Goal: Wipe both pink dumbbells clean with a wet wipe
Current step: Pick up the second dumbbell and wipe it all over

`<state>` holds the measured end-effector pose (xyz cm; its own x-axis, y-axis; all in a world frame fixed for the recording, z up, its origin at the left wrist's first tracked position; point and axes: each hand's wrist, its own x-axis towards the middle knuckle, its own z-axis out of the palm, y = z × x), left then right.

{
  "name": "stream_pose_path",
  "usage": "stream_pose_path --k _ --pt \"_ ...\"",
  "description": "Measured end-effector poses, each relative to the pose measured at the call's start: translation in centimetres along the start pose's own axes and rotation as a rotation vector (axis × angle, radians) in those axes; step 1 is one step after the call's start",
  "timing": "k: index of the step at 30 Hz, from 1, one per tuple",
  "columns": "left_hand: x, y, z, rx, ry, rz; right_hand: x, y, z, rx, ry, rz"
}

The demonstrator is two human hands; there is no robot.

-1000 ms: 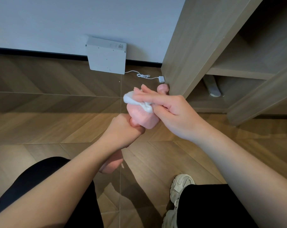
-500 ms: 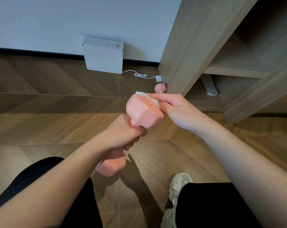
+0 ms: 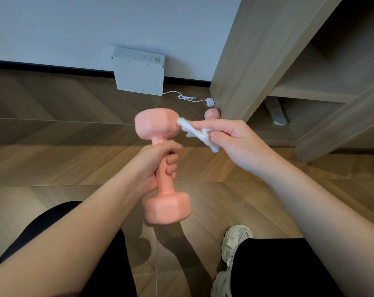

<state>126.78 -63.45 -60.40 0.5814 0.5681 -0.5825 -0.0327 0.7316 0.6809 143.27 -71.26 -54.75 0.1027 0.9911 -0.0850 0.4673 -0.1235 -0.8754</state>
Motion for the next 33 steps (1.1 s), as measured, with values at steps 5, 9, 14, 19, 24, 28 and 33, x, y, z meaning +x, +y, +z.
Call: stream_pose_path --k 5,9,14,19,24,28,33 --pt "0.2 0.6 -0.1 -0.124 0.051 0.031 -0.2 0.8 1.4 -0.067 0.063 0.105" --pt "-0.2 0.4 -0.2 -0.174 0.029 0.024 0.6 0.8 1.4 -0.114 0.246 0.138" --pt "-0.7 0.2 0.5 -0.220 0.056 0.009 1.8 0.7 1.6 -0.066 0.472 0.064" --pt "-1.0 0.1 0.8 -0.210 0.048 -0.025 1.9 0.2 2.9 -0.190 0.447 -0.146" --pt "-1.1 0.1 1.0 -0.139 -0.029 -0.044 2.1 1.3 3.5 -0.306 0.319 -0.204" --pt "-0.9 0.1 0.7 -0.065 -0.019 -0.002 2.2 2.4 3.3 -0.474 0.350 -0.072" --pt "-0.7 0.4 0.1 -0.056 -0.039 0.057 1.7 2.3 2.9 -0.247 0.341 0.183"
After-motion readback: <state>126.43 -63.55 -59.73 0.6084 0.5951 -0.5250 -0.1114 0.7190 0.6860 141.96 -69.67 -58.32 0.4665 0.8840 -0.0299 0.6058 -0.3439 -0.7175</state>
